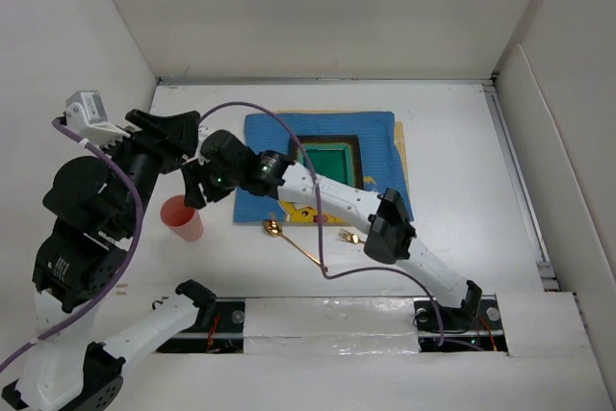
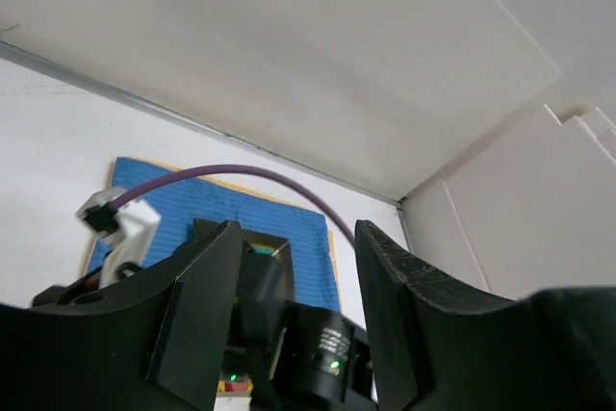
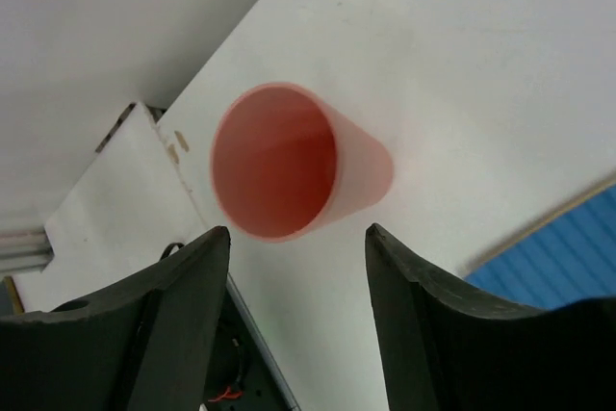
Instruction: Set the dinner table for one person
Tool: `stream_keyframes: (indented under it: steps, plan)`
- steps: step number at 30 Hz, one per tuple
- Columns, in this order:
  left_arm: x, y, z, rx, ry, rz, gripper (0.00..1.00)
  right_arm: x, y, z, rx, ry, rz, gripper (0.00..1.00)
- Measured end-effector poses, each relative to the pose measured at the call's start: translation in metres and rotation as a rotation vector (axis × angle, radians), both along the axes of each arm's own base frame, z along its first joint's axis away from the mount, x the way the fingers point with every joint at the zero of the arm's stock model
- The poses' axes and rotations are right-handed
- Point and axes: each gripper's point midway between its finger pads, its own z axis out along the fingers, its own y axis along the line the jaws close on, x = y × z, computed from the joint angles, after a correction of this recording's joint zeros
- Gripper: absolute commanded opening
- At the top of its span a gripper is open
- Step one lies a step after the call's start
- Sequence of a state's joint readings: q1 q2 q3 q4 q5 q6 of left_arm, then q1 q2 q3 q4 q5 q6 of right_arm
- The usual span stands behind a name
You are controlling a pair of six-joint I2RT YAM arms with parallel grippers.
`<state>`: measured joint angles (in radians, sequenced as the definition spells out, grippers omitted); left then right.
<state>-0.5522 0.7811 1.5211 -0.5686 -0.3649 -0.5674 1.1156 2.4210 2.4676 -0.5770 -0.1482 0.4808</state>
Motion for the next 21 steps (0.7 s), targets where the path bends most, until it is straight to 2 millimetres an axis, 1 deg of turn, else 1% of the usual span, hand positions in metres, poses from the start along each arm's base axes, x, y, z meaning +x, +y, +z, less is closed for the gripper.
stream_keyframes:
  steps: [2, 5, 9, 13, 14, 15, 16, 17, 18, 21]
  plan:
    - [-0.003, 0.001, -0.001, 0.0, 0.004, -0.006, 0.47, -0.011, 0.009, -0.009, -0.008, 0.003, 0.01, 0.65]
    - [-0.005, -0.002, -0.007, 0.012, 0.023, -0.022, 0.48, -0.017, 0.015, -0.027, -0.035, 0.008, 0.002, 0.65]
    - [-0.005, -0.006, -0.012, 0.021, 0.035, -0.042, 0.48, -0.012, 0.018, -0.047, -0.06, 0.022, -0.03, 0.55]
    - [-0.004, -0.008, -0.017, 0.035, 0.045, -0.053, 0.48, -0.003, 0.018, -0.068, -0.085, 0.042, -0.073, 0.55]
    - [-0.003, -0.009, -0.02, 0.044, 0.049, -0.059, 0.48, -0.002, 0.018, -0.072, -0.089, 0.045, -0.081, 0.52]
    - [-0.003, -0.01, -0.021, 0.05, 0.051, -0.061, 0.48, -0.002, 0.018, -0.075, -0.091, 0.049, -0.087, 0.38]
    - [-0.003, -0.01, -0.022, 0.055, 0.053, -0.062, 0.48, -0.001, 0.019, -0.078, -0.094, 0.053, -0.09, 0.31]
    - [-0.003, -0.01, -0.023, 0.06, 0.053, -0.064, 0.48, -0.001, 0.019, -0.08, -0.095, 0.058, -0.094, 0.21]
    - [-0.002, -0.011, -0.024, 0.066, 0.053, -0.065, 0.48, -0.001, 0.02, -0.083, -0.096, 0.062, -0.099, 0.01]
    - [-0.002, -0.01, -0.026, 0.083, 0.054, -0.065, 0.47, 0.001, 0.019, -0.088, -0.102, 0.071, -0.12, 0.0]
